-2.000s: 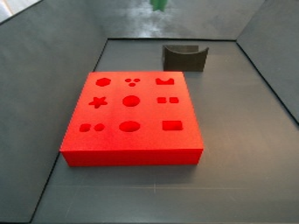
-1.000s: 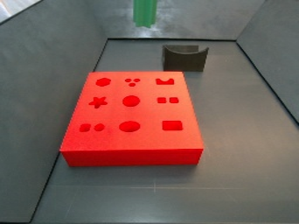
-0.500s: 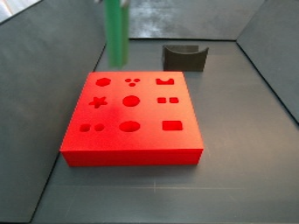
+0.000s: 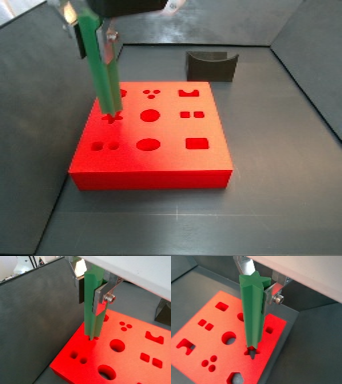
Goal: Pick up the star object. Move up. Place the star object on the fixture. Regrasp the star object. Move to above the board. Insert the star object.
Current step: Insert the star object.
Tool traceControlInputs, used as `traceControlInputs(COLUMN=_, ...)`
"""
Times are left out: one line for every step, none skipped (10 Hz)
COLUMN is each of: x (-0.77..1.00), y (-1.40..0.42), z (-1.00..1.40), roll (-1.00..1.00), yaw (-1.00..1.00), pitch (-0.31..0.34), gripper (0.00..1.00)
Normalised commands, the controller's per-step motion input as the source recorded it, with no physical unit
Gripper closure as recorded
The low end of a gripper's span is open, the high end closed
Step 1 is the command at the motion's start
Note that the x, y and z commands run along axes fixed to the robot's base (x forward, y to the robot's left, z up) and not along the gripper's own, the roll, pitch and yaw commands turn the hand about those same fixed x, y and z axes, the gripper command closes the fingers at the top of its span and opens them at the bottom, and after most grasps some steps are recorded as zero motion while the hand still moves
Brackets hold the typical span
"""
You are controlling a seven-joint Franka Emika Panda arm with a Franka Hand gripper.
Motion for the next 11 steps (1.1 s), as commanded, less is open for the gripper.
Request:
traceControlInputs(x=0.00, y=0.68, z=0.00, roll=-0.17, yaw=-0.10, pitch=-0.003, gripper=1.00)
traceControlInputs(x=0.00, y=0.25, z=0.00, roll=-0.06, yaw=0.00, pitch=-0.003, gripper=1.00)
traceControlInputs(x=0.04, y=0.00, z=-0.07, roll=0.00, yaw=0.00, pitch=-0.024, gripper=1.00)
traceControlInputs(x=0.00, y=-0.24, z=-0.36, roll=0.05, yaw=-0.32, pitch=-0.001, gripper=1.00)
traceControlInputs(x=0.00, y=-0.21, z=-0.29, roll=0.04, yaw=-0.32, pitch=-0.011, gripper=1.00)
traceControlInputs(x=0.00, y=0.00, z=-0.02, roll=0.00, yaw=0.00, pitch=0.000, gripper=1.00)
traceControlInputs(x=0.00, y=0.05, z=-0.17, roll=0.02, yaw=-0.17, pitch=0.000, gripper=1.00)
traceControlInputs(x=-0.08, y=0.05, z=-0.16, roll=0.00, yaw=-0.29, pitch=0.000, gripper=1.00)
traceControlInputs(x=0.00, y=0.01, z=0.00, roll=0.00, yaw=-0.06, pitch=0.000, gripper=1.00)
traceControlInputs(x=0.05, y=-0.01, z=-0.01, roll=0.00, yaw=0.00, pitch=0.000, gripper=1.00)
traceControlInputs(x=0.00, y=-0.01, z=-0.14, roll=0.00, yaw=-0.09, pitch=0.000, gripper=1.00)
